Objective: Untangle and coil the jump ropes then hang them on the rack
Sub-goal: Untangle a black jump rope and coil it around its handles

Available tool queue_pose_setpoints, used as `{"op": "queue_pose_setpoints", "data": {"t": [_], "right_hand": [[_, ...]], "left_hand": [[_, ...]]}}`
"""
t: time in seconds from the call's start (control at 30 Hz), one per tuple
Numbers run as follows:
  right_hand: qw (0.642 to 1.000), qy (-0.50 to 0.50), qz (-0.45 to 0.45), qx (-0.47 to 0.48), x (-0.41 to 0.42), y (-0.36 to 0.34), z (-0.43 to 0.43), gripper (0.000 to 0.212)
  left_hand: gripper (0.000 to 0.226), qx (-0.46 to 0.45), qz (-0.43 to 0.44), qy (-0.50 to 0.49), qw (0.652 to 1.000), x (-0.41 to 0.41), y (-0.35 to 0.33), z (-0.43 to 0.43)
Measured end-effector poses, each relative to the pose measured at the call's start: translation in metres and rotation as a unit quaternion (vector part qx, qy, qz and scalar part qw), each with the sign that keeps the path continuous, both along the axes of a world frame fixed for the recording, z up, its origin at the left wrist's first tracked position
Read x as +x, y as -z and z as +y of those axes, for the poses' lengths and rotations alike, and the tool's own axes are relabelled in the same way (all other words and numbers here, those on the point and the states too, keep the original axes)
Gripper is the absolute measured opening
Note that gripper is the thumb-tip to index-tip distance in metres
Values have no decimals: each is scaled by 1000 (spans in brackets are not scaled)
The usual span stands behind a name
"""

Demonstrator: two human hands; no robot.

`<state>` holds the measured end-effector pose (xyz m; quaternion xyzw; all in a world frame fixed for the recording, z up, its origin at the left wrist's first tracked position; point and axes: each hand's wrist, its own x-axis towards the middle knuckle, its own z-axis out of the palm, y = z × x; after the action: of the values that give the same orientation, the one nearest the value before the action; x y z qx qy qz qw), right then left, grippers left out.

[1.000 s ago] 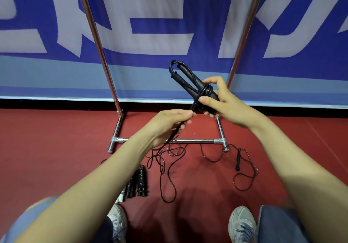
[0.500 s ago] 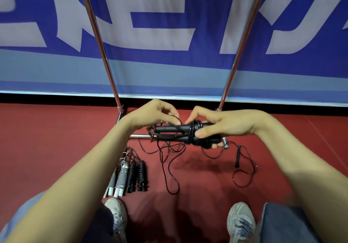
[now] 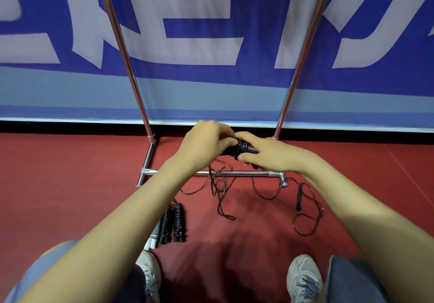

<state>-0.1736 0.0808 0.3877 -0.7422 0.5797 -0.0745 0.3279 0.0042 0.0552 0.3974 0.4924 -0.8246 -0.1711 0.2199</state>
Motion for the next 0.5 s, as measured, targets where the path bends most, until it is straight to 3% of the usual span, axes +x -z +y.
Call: {"op": "queue_pose_setpoints", "data": {"t": [0.07,0.1,0.17,0.27,0.37,0.5], "right_hand": [[999,-5,29,-16,1,1,0,48],[998,-8,55,-32,1,5,0,46],[995,6,66,-79,3,11,0,43],[989,67,-52,-119,7,4,-2,42],[977,115,-120,-133,6,-4,-2,43],[959,143,-202,-137,8,-3,-3,47]], "left_hand": [[21,-65,-135,21,988,-1,-3,3],[23,-68,-146,27,987,-2,-2,5],[21,-20,-51,26,998,-4,6,8],[17,26,153,-27,988,-5,16,8],[17,7,182,-33,983,-8,21,12],[12,59,297,-57,951,-12,19,14]]}}
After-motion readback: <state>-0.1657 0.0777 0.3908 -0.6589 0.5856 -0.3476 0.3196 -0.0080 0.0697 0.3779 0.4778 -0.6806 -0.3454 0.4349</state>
